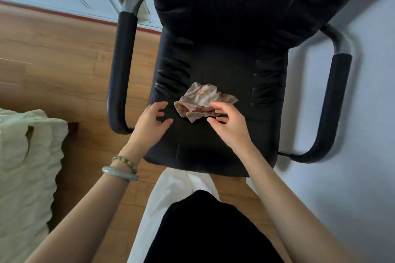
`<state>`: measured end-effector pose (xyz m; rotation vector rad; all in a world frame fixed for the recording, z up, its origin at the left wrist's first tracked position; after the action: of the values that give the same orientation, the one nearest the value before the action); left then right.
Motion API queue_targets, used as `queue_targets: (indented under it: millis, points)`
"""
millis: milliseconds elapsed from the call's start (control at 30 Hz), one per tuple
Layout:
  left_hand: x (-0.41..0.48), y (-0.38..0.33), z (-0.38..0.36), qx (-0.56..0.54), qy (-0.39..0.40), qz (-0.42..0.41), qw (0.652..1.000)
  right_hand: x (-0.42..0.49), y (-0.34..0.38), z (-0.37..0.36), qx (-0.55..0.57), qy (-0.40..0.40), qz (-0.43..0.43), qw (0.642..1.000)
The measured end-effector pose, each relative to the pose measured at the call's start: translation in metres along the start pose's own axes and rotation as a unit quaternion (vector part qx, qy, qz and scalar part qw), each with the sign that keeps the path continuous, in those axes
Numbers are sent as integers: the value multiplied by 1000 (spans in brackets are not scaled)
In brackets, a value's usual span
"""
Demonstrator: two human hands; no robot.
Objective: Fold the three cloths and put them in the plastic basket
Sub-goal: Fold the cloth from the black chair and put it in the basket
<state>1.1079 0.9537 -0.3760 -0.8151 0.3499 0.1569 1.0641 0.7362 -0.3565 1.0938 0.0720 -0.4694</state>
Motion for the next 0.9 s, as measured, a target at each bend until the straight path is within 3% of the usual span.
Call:
queue_targets:
  millis: [367, 533, 733, 900]
  points:
    - [67, 42, -70, 200, -20, -94, 975, 47, -33, -60, -52, 2, 47, 998]
    - [65, 44, -72, 185, -61, -98, 976, 54, -36, -51, -69, 6, 51, 996]
    - [69, 50, -82, 143, -35, -81, 986, 58, -38, -60, -87, 31, 61, 994]
    - [73, 52, -86, 123, -60, -79, 987, 58, -44, -65, -94, 42, 52, 993]
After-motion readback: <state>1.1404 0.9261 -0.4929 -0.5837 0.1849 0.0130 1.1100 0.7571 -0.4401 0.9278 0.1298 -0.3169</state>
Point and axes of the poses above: each hand's wrist, its own x-axis towards the middle knuckle, its own z-axis out of the back of the hand, y = z × x, the point moved 3 cm from there along x, towards the middle knuckle, and after that the axes turned 11 degrees about -y, right-handed, at the moved point
